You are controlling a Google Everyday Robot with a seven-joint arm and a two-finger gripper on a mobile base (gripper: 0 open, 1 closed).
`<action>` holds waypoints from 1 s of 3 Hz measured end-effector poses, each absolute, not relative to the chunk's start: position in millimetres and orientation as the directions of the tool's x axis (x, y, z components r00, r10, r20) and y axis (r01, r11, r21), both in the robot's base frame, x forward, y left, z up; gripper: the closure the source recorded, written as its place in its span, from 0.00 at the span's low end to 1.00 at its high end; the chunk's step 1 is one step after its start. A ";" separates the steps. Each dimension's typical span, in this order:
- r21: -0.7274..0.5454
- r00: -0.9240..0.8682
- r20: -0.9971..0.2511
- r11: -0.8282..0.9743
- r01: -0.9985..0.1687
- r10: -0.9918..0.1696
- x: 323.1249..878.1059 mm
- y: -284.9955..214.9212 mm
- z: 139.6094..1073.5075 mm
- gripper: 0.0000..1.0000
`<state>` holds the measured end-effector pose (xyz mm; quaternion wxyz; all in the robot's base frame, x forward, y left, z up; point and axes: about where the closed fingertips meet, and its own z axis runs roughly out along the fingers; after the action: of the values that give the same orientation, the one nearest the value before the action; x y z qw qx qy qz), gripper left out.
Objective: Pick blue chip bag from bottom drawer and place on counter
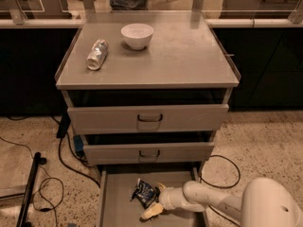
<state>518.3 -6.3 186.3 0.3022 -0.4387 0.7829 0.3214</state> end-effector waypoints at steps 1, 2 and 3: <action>0.218 -0.441 -0.758 0.449 -0.866 -0.481 527.0 0.6 166.8 0.00; 0.203 -0.444 -0.760 0.474 -0.857 -0.476 531.6 6.7 152.3 0.00; 0.202 -0.454 -0.749 0.487 -0.850 -0.483 532.9 14.4 133.9 0.00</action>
Offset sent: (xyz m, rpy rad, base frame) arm 0.0213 0.0163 -0.0507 -0.0331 -0.0503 -0.1077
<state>532.9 14.4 133.9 0.3168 -0.4155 0.8018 0.2900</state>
